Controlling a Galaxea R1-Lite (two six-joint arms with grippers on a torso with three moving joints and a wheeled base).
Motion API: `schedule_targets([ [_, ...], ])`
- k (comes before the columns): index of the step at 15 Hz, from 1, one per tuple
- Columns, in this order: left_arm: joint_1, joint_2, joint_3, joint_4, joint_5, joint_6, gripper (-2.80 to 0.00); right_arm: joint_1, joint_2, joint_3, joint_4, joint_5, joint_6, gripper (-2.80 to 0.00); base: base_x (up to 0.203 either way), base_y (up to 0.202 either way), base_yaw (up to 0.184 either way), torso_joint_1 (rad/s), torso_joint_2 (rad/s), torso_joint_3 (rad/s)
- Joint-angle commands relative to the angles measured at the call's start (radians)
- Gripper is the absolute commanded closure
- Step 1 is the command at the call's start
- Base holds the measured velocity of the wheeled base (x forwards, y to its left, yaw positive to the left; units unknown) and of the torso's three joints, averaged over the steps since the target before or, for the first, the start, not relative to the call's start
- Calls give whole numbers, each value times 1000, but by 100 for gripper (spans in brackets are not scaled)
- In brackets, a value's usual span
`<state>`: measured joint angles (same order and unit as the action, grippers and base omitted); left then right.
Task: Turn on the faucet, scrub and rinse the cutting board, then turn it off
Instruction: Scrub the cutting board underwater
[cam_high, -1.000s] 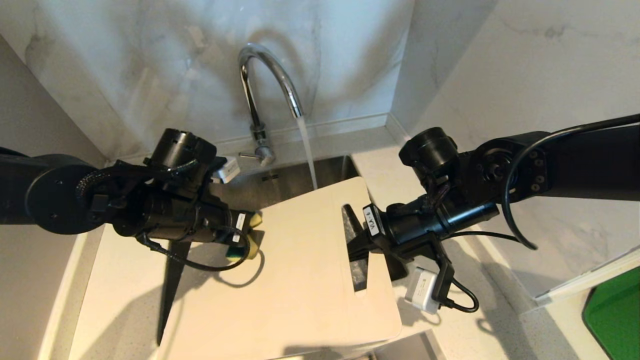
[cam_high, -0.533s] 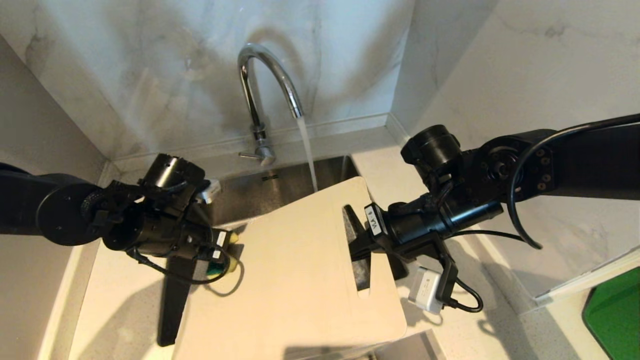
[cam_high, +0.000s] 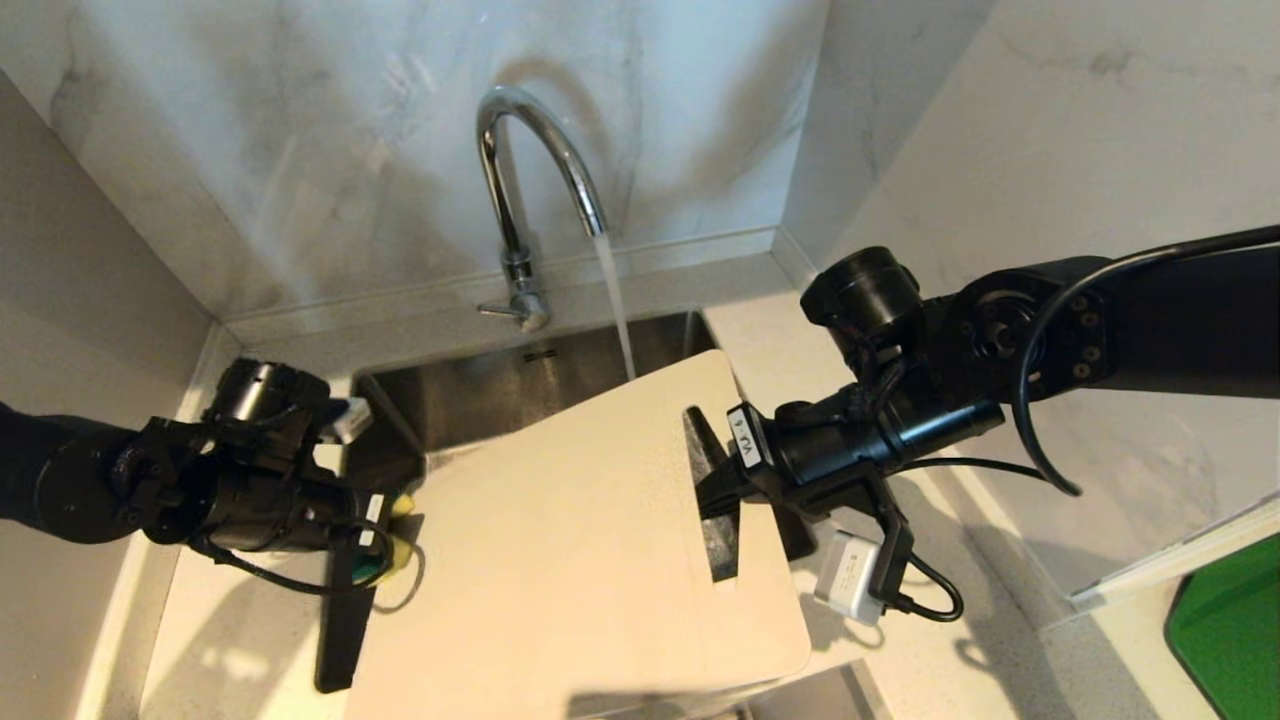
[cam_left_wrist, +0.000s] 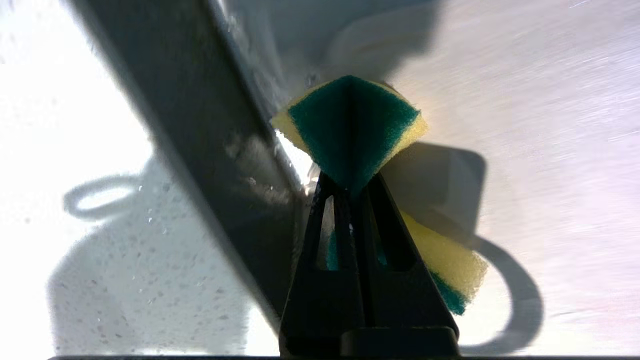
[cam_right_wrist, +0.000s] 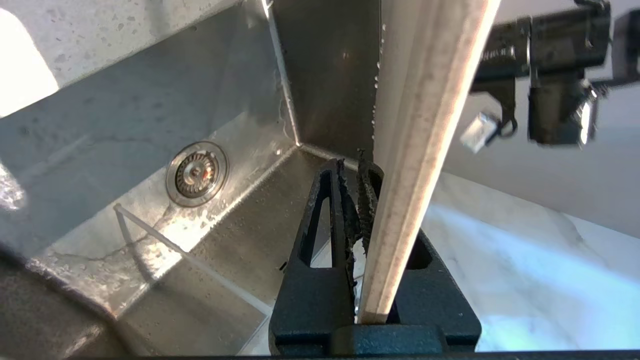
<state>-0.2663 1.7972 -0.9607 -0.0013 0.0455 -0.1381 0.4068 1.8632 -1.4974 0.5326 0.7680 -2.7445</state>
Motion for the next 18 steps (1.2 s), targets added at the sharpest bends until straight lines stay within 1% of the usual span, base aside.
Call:
schedule_targets([
  [1,92,-25,53,-14,-58,24,0,0,-6,2,3,5,-16,0,0,0,0,0,0,0],
  [3,147,-72,48,-16,-105,42,0,0,-1,0,3,5,-16,0,0,0,0,0,0,0],
  [5,157,-133,-6,5,-118,43,0,0,-2,0,3,5,-16,0,0,0,0,0,0,0],
  [6,155,-154,-54,42,-121,42,0,0,-2,2,3,5,-16,0,0,0,0,0,0,0],
  [8,131,-188,-184,170,-125,31,0,0,1,-1,3,5,-16,0,0,0,0,0,0,0],
  [9,85,-210,-252,252,-126,8,0,0,1,-1,1,5,-16,0,0,0,0,0,0,0],
  [11,-87,-245,-320,371,-121,-33,0,0,1,0,-16,5,-16,0,0,0,0,0,0,0],
  [12,-187,-253,-338,408,-103,-46,0,0,1,-1,-17,5,-16,0,0,0,0,0,0,0],
  [13,-279,-252,-353,430,-60,-54,0,1,1,-1,-17,5,-16,0,0,0,0,0,0,0],
  [15,-421,-201,-399,454,55,-82,0,0,-1,0,-22,5,-16,0,0,0,0,0,0,0],
  [16,-459,-153,-439,460,85,-105,0,1,-2,3,-22,5,-16,0,0,0,0,0,0,0],
  [18,-497,-66,-506,465,105,-129,0,1,-4,2,-22,5,-16,0,0,0,0,0,0,0],
])
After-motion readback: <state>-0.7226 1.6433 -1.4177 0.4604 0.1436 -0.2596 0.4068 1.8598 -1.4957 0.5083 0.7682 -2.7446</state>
